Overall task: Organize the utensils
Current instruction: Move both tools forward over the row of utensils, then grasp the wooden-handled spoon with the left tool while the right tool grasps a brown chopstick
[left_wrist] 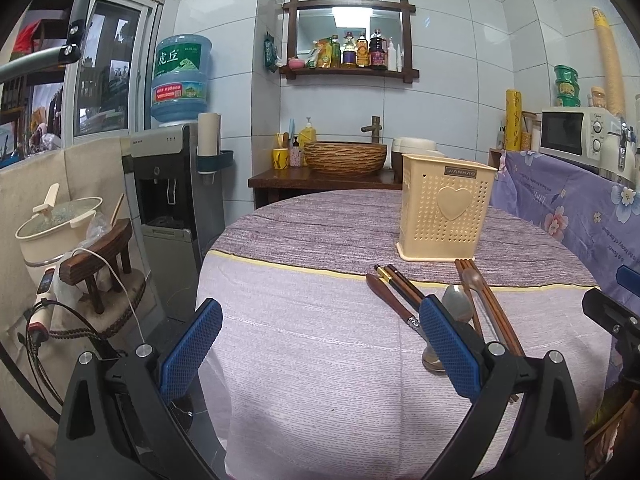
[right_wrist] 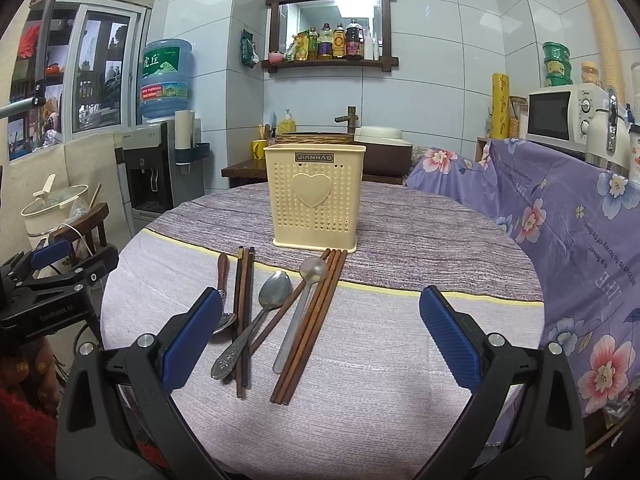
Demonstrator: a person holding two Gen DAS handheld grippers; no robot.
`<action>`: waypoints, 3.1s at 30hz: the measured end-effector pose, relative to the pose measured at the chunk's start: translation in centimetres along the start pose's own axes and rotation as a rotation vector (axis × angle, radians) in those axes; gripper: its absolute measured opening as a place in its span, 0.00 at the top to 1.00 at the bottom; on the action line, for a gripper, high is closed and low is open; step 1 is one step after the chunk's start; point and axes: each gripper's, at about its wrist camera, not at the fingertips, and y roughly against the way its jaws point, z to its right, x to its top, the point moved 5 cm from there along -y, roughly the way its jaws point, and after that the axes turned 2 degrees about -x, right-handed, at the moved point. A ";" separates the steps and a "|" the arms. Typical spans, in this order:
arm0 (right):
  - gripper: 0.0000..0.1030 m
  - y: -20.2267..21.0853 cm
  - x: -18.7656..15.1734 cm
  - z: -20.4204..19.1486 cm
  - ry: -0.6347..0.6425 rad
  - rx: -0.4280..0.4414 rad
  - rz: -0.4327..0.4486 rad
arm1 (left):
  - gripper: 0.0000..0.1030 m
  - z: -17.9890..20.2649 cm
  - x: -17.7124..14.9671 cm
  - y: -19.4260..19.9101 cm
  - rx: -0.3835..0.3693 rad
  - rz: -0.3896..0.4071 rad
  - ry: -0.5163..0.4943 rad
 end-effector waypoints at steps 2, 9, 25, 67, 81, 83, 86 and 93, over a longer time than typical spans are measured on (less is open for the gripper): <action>0.05 -0.7 0.0 0.1 0.008 -0.003 -0.022 | 0.05 0.1 -0.1 -0.8 -0.016 -0.034 -0.004; 0.05 -4.0 0.3 1.2 0.027 -0.033 -0.114 | 0.05 0.1 0.7 -4.3 -0.077 -0.145 -0.025; 0.13 -14.3 -1.6 3.0 -0.046 -0.054 -0.475 | 0.35 1.8 1.0 -11.1 -0.244 -0.427 0.083; 0.53 -18.2 -0.6 4.5 -0.169 0.001 -0.539 | 0.86 4.2 0.5 -18.9 -0.190 -0.648 0.026; 0.73 -22.5 0.5 4.2 -0.128 -0.073 -0.553 | 0.77 5.2 0.7 -19.4 -0.169 -0.643 -0.029; 0.81 -22.9 0.6 4.2 -0.125 -0.074 -0.546 | 0.77 5.3 0.8 -19.8 -0.163 -0.635 -0.041; 0.89 -23.7 1.0 4.6 -0.133 -0.072 -0.539 | 0.84 5.4 1.0 -20.2 -0.149 -0.628 -0.061; 0.91 -24.2 1.1 5.6 -0.191 -0.030 -0.530 | 0.84 5.0 1.2 -20.7 -0.149 -0.616 -0.053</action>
